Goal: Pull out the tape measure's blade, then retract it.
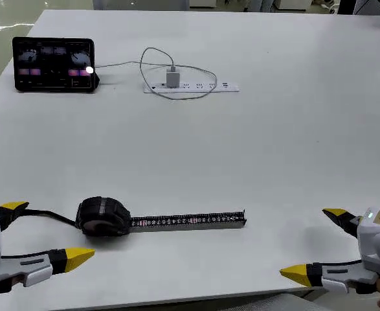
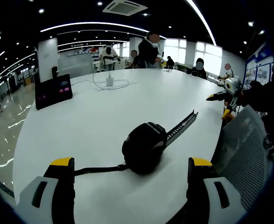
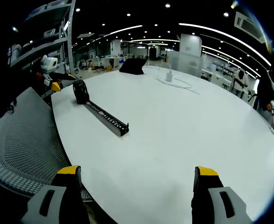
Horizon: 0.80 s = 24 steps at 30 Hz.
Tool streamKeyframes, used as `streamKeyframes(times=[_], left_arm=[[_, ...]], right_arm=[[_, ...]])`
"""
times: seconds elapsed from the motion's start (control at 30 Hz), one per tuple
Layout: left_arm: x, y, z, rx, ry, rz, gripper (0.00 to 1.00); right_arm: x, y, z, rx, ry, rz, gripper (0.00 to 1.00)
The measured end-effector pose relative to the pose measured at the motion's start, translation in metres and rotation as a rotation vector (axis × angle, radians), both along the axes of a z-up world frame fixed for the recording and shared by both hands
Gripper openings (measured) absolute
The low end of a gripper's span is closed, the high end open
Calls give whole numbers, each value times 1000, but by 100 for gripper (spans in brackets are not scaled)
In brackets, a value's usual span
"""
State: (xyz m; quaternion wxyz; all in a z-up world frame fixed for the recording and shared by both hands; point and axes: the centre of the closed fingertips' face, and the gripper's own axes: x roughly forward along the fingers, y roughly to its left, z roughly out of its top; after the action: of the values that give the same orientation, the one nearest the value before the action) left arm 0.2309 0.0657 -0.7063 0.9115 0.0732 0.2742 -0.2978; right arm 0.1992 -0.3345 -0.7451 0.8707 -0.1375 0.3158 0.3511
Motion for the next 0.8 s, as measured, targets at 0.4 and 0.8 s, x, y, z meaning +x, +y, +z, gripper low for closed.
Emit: streamKeyframes(times=[0.4, 0.8], left_arm=[[20, -30, 10, -37, 27, 54, 99], [30, -59, 15, 20, -9, 47, 99]], right_arm=[[8, 8, 9, -29, 7, 70, 99], [15, 21, 19, -58, -11, 137, 99]])
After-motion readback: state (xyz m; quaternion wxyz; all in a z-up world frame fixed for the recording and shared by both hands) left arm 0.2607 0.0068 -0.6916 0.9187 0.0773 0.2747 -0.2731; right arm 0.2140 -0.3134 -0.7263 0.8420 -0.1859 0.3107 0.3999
